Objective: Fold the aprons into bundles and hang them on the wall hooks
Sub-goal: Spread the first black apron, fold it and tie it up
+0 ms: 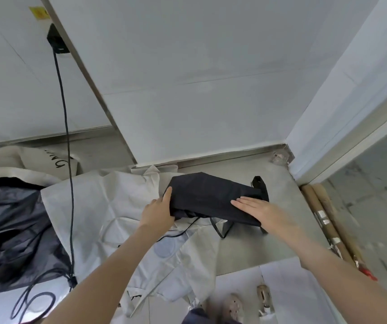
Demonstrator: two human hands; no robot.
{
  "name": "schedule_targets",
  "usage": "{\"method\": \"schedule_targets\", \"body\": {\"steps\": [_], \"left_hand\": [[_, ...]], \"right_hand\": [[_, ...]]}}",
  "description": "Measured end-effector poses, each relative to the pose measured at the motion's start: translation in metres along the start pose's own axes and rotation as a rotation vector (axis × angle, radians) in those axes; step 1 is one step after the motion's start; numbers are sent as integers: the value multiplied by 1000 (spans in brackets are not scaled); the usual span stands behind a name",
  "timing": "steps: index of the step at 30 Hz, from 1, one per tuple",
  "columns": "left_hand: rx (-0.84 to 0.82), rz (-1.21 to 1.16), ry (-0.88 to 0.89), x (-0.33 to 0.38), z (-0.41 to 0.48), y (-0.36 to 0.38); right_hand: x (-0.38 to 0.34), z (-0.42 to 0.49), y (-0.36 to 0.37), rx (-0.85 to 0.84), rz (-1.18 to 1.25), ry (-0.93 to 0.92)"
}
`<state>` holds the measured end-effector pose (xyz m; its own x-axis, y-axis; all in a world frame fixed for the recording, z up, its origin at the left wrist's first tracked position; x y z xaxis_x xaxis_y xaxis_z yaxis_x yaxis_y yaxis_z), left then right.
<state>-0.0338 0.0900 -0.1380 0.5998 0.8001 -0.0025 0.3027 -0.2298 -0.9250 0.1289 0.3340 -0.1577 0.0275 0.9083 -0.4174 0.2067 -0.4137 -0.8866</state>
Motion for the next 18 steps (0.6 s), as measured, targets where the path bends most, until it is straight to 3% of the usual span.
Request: {"method": "schedule_targets", "body": {"steps": [2,6,7,9,13,16,18], "left_hand": [[13,76,37,1,2,-4],[555,346,299,15,-2,-32],[579,424,319,16,-3,-34],[475,573,311,8,-5,-26],[-32,677,333,-5,-10,15],[-281,486,340,-1,-18,31],[-230,275,332,9,-12,22]], "right_hand": [[-5,1,-3,-5,21,16],[-20,7,-16,6,19,9],[-22,9,-19,18,21,10],[-19,11,-17,-8,18,61],[-4,7,16,-206,68,256],[-1,1,27,-203,82,321],[2,-1,24,-123,47,347]]}}
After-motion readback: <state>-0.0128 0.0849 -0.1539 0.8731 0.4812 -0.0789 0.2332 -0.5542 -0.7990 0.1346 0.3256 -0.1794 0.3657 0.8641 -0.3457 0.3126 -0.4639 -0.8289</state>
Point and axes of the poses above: each hand's wrist, its own z-axis towards the middle knuckle, its own y-axis out of the palm, x = y × z, the point moved 5 cm from there along z, towards the middle knuckle, and after that the axes turned 10 degrees about z, right-handed, at the moved point
